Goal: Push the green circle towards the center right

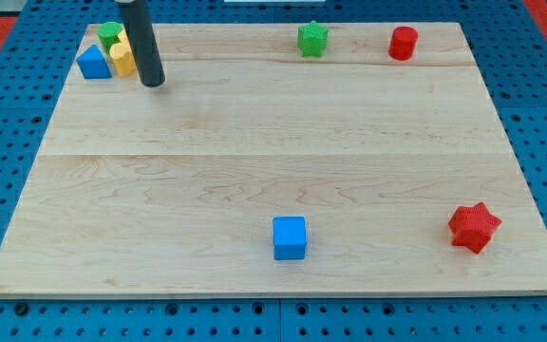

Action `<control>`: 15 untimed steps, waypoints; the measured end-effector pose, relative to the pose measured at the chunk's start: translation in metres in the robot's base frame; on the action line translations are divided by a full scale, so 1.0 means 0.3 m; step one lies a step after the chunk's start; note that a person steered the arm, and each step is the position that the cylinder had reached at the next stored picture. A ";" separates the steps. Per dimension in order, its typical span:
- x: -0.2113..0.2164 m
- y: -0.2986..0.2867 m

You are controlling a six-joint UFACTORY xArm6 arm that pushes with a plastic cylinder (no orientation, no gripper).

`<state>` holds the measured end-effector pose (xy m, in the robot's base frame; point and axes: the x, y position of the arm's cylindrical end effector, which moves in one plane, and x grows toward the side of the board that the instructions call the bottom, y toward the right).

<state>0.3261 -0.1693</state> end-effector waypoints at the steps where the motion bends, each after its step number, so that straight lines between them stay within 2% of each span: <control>1: 0.081 -0.113; 2: 0.071 -0.290; 3: -0.040 -0.436; 4: -0.217 -0.442; 6: -0.381 -0.287; 8: -0.404 -0.217; 11: -0.420 0.025; 13: -0.449 0.077; 15: -0.445 0.267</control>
<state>0.1927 -0.0891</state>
